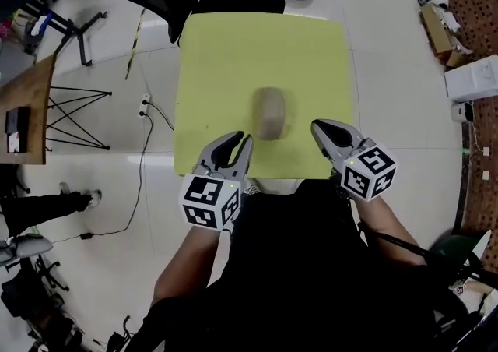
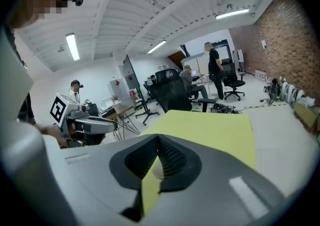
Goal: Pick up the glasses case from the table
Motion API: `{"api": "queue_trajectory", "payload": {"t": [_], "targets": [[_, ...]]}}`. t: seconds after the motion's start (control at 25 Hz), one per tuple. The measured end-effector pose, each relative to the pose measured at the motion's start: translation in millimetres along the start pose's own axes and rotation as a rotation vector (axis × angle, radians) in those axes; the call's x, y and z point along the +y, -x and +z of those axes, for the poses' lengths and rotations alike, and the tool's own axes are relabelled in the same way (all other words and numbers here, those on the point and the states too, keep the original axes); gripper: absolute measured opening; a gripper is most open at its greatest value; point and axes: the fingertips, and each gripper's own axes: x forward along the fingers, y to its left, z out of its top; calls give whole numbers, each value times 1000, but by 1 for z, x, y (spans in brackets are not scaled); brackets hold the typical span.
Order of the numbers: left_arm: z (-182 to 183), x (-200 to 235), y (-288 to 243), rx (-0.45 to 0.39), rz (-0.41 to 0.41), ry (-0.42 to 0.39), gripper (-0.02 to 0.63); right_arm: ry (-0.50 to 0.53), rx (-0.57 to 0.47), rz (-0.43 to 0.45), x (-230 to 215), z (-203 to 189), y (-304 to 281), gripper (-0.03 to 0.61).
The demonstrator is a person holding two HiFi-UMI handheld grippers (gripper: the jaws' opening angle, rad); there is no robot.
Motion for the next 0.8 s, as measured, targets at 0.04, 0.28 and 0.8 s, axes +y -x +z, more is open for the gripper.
{"api": "queue_trajectory", "payload": {"t": [0.04, 0.28, 0.8], "targets": [[-3, 5, -6, 16, -3, 2, 70, -8, 22, -4, -2, -4, -5, 3], [-31, 11, -59, 117, -23, 39, 175, -15, 83, 4, -18, -27, -18, 3], [-88, 32, -166, 321, 110, 73, 371, -86, 147, 124, -68, -49, -57, 3]]}}
